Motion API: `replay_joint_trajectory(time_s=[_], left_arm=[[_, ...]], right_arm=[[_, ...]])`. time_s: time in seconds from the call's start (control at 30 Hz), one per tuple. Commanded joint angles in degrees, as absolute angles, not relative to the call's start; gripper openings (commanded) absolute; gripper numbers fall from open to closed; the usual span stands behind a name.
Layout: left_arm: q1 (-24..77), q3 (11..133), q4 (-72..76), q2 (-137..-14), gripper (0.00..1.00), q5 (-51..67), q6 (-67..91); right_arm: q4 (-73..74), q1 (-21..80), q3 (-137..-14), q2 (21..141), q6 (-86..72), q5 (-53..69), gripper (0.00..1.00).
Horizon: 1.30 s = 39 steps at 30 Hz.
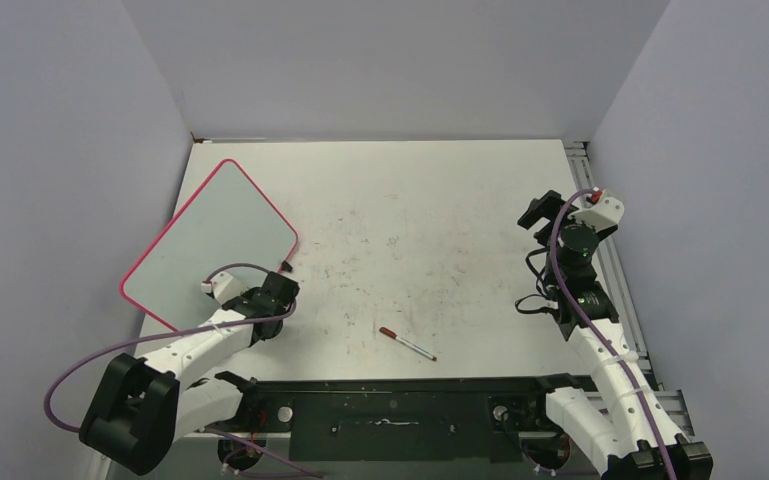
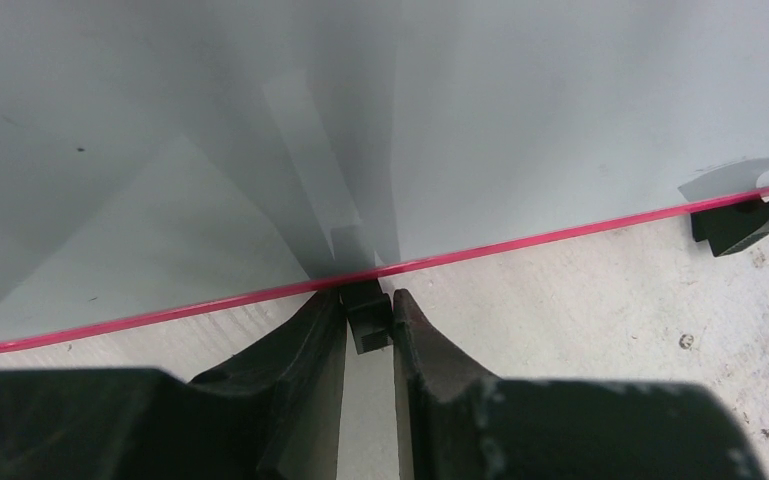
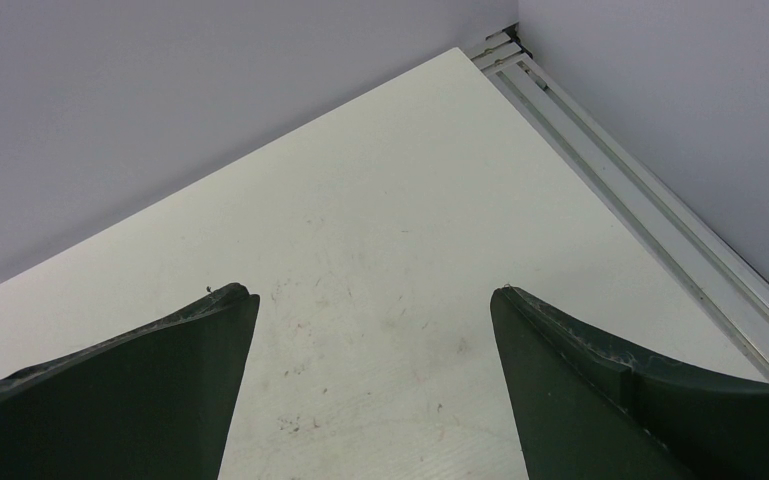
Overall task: Write a sentence on the whiteboard
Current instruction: Move the whiteboard to the center of the board.
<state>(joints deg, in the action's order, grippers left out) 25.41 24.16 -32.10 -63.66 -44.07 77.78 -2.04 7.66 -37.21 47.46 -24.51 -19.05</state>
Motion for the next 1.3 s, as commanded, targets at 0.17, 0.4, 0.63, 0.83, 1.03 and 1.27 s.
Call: replay_joint_trajectory(time_s=[0.17,0.4,0.63,0.83,1.03,1.27], left_arm=[[25.0,25.2,-30.9,-64.6,0.00,-46.2,78.3],[25.6,25.0,-29.3,-64.6,0.00,-46.0,76.5],[29.4,25.9,-29.2,-65.4,0.00,-48.4,75.6],[33.4,27.9,-29.0,-68.6,0.00,-50.5,73.7],[36.3,29.8,-26.9,-71.8,0.00,-51.4,70.0],[38.1,29.4,-21.6,-72.4,0.00,-51.2,65.3]], right_arm=[[-5.0,7.7,-38.8,48.8,-24.6,-17.4,0.90],[-4.3,7.7,-39.7,49.3,-24.7,-17.5,0.90],[-4.4,7.8,-39.3,49.4,-24.8,-17.5,0.90],[-5.0,7.8,-39.2,50.9,-25.4,-16.4,0.90],[-5.0,7.6,-38.9,50.9,-25.1,-17.0,0.90],[-5.1,7.6,-38.9,51.3,-25.1,-16.8,0.90]])
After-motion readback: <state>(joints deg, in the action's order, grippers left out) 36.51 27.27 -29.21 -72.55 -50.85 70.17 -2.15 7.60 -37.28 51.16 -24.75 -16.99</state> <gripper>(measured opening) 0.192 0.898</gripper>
